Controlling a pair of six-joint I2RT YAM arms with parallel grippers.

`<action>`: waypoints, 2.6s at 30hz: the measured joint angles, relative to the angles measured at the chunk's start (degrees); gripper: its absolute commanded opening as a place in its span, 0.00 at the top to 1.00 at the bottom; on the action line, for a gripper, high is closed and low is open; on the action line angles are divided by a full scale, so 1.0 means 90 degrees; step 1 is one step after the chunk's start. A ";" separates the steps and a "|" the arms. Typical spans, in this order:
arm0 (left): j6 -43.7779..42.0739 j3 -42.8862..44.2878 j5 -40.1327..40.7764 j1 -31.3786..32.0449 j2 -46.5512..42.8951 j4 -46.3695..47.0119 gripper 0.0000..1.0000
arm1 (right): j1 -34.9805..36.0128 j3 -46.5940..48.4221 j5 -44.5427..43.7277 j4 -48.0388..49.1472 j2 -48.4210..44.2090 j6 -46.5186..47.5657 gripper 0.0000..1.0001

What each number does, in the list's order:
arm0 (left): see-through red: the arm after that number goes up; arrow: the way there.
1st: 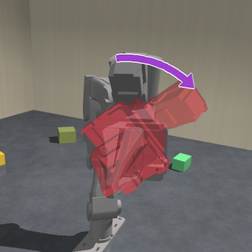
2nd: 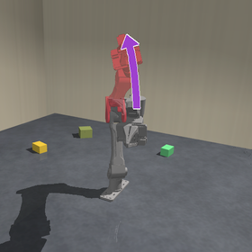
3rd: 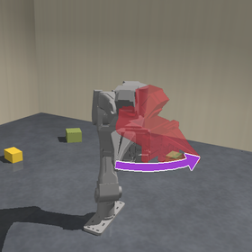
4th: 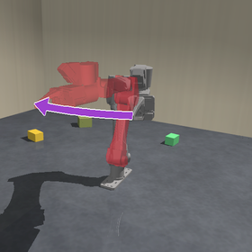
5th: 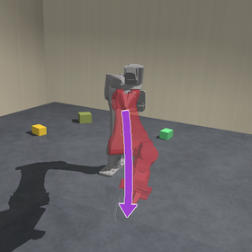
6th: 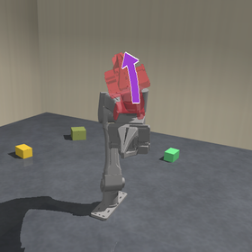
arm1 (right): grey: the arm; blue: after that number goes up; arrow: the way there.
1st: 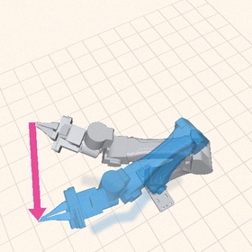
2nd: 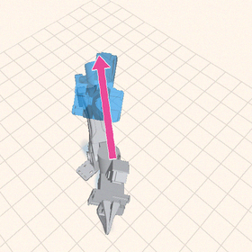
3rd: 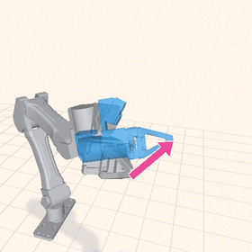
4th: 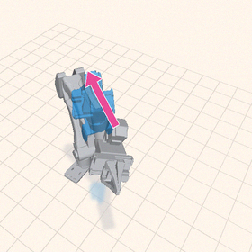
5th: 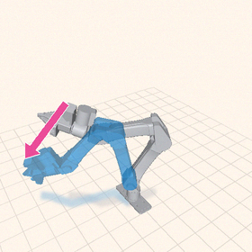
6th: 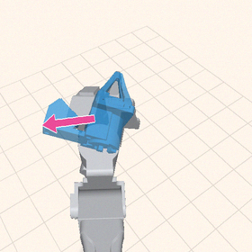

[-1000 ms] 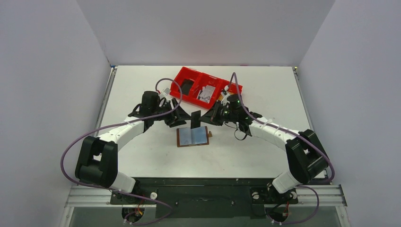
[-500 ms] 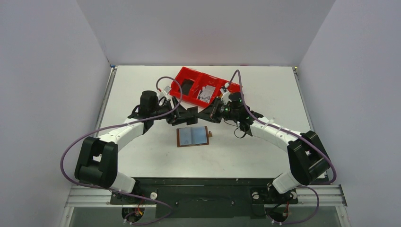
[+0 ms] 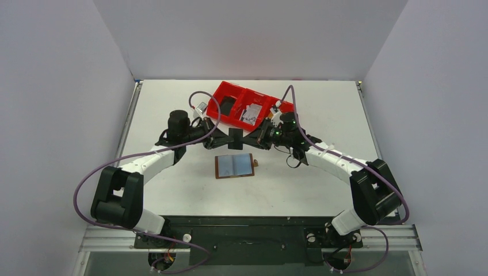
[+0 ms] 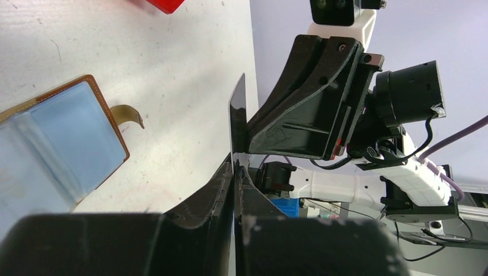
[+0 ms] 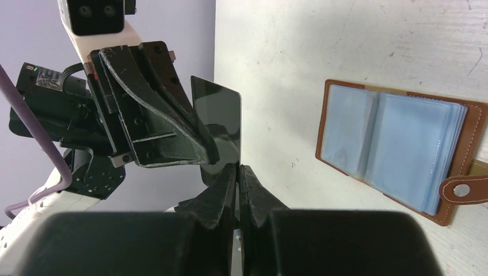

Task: Take the credit cards out of the card holder
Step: Place the credit card in the storage box.

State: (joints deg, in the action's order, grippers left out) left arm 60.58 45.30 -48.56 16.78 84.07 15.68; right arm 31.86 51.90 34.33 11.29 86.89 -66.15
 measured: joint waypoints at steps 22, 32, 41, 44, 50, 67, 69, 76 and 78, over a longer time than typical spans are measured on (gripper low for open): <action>-0.0585 0.0109 0.0522 0.0017 -0.0007 -0.0860 1.00 | 0.0138 0.0304 -0.1858 -0.2166 -0.0869 0.1472 0.27; -0.1875 0.2276 0.1843 0.0024 0.0435 -0.2574 1.00 | 0.0136 0.0304 -0.2832 -0.2871 -0.1285 0.1855 0.27; -0.3079 0.4170 0.2875 0.0015 0.1807 -0.3645 1.00 | 0.0136 0.0291 -0.3060 -0.3181 -0.1598 0.2033 0.27; -0.3393 0.4673 0.3106 -0.0010 0.2183 -0.3917 1.00 | 0.0136 0.0277 -0.3113 -0.3252 -0.1729 0.2091 0.27; -0.4007 0.5727 0.3451 -0.0104 0.2914 -0.4216 1.00 | 0.0136 0.0248 -0.3223 -0.3371 -0.1953 0.2123 0.27; -0.4954 0.7414 0.3854 -0.0165 0.4945 -0.4342 1.00 | 0.0136 0.0202 -0.3313 -0.3847 -0.2215 0.2166 0.28; -0.4976 0.7567 0.3881 -0.0163 0.5117 -0.4345 1.00 | 0.0136 0.0202 -0.3325 -0.3893 -0.2249 0.2174 0.28; -0.4979 0.8041 0.3920 -0.0153 0.5659 -0.4388 1.00 | 0.0136 0.0202 -0.3371 -0.3980 -0.2293 0.2200 0.28; -0.4976 0.8063 0.3920 -0.0148 0.5736 -0.4427 1.00 | 0.0136 0.0202 -0.3385 -0.3983 -0.2295 0.2217 0.28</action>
State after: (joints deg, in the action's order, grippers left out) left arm 15.79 117.86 -13.28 15.44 135.70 -24.16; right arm 33.08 53.71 3.86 -24.56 66.24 -46.19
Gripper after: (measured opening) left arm 0.005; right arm 0.723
